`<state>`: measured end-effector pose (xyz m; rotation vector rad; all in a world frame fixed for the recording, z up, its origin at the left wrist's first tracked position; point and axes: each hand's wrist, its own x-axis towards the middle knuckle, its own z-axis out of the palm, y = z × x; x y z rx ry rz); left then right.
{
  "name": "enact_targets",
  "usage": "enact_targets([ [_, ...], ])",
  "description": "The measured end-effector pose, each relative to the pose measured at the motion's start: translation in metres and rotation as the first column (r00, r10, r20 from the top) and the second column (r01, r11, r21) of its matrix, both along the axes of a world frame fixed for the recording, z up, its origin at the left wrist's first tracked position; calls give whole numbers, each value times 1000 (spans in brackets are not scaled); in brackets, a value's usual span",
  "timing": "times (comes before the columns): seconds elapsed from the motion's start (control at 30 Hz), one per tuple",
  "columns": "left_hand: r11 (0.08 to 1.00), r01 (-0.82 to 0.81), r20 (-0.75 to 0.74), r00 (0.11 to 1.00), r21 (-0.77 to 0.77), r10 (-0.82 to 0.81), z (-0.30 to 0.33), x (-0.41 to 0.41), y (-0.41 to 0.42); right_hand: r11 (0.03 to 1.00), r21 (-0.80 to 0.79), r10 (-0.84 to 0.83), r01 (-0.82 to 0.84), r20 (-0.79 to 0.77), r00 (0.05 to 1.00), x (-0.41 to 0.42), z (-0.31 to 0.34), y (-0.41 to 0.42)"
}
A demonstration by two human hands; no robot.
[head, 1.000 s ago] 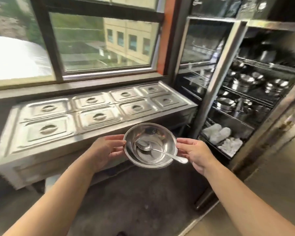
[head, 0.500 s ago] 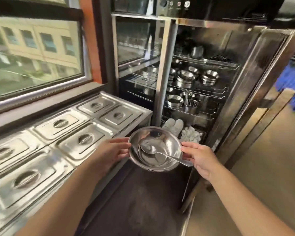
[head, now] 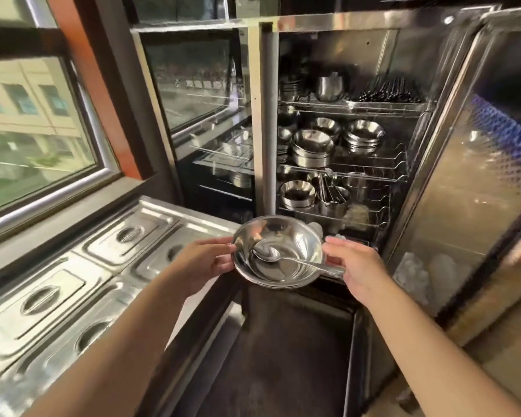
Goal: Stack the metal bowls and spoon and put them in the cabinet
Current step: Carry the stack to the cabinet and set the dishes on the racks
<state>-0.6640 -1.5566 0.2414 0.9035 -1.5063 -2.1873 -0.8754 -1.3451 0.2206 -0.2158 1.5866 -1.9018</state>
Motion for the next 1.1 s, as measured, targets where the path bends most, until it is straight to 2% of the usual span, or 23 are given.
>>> enact_targets([
  [0.23,1000,-4,-29,1000,-23,3,17,-128,-69,996,-39,-79,79,0,997,-111,32,-64],
  [0.4,998,51,-60,997,39,-49,19,-218,-99,966,-104,-227,235,84,970,-179,36,-85],
  [0.57,992,120,-44,992,21,-119,12,-323,-130,915,-114,-368,387,157,917,-247,25,-105],
  [0.87,944,330,-50,943,-1,-329,12,-504,-182,841,-14,-538,541,88,838,-368,45,-127],
  [0.97,899,437,-55,898,-10,-437,13,-560,-195,824,-17,-564,566,64,823,-406,53,-135],
  [1.1,886,461,-31,888,50,-460,11,-604,-199,789,-32,-611,613,59,789,-434,60,-141],
])
